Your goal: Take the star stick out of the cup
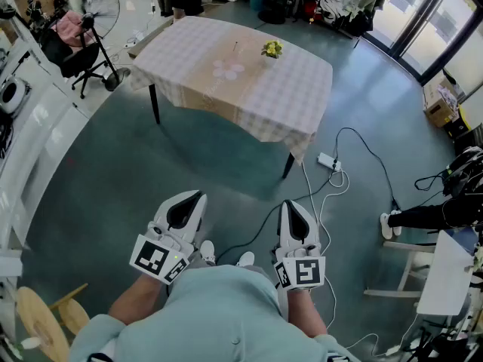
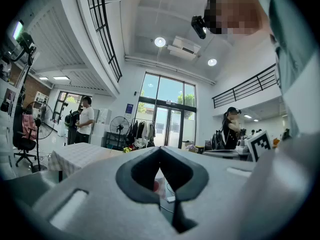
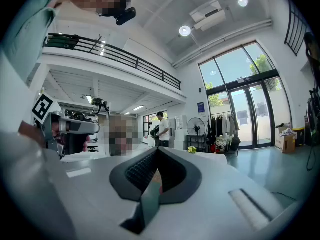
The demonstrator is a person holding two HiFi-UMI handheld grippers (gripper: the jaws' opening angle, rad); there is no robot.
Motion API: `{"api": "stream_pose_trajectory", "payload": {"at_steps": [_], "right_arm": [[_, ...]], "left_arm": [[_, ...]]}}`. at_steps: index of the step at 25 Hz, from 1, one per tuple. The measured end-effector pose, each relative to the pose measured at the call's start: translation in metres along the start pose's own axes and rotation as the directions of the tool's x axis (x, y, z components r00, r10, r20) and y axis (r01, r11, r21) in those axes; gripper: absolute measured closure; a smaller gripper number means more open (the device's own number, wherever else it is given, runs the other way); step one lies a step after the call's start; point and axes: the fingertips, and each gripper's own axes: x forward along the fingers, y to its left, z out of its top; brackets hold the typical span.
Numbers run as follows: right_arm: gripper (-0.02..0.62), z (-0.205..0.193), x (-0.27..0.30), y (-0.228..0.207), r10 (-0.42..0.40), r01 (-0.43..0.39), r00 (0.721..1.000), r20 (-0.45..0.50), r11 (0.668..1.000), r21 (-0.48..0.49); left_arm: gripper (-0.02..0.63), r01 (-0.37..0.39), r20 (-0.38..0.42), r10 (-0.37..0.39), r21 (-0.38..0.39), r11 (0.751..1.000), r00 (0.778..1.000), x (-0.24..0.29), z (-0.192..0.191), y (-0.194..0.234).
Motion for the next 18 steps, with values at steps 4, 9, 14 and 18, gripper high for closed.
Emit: {"api": "stream_pose_trajectory", "payload": {"at_steps": [4, 9, 14, 18], "right_arm": [[0.6, 0.0009, 0.0025, 0.0014, 0.0, 0.0, 1.0, 0.001, 1.0, -0.004], [0.6, 0.0022, 0.0007, 0.0012, -0.002, 0.002, 1.0, 0.002, 1.0, -0.006], [0.6, -0.0007, -0.0007, 0.0015, -0.005, 0.005, 1.0, 0.0, 1.0, -0.004], [0.6, 0.0004, -0.001, 0.0035, 0.003, -0.003, 1.0, 0.0, 1.0, -0.003]], "left_arm": [[0.601, -0.003, 0.002, 0.003, -0.003, 1.0, 1.0, 0.0009, 0.0014, 0.0036], [0.601, 0.0, 0.0, 0.0, -0.001, 1.0, 1.0, 0.001, 0.0019, 0.0024], [0.601, 0.002, -0.003, -0.002, -0.002, 1.0, 1.0, 0.0005, -0.0002, 0.002], [0.601, 0.0, -0.003, 0.0, -0.003, 1.0, 1.0, 0.0001, 0.0002, 0.0025]]}}
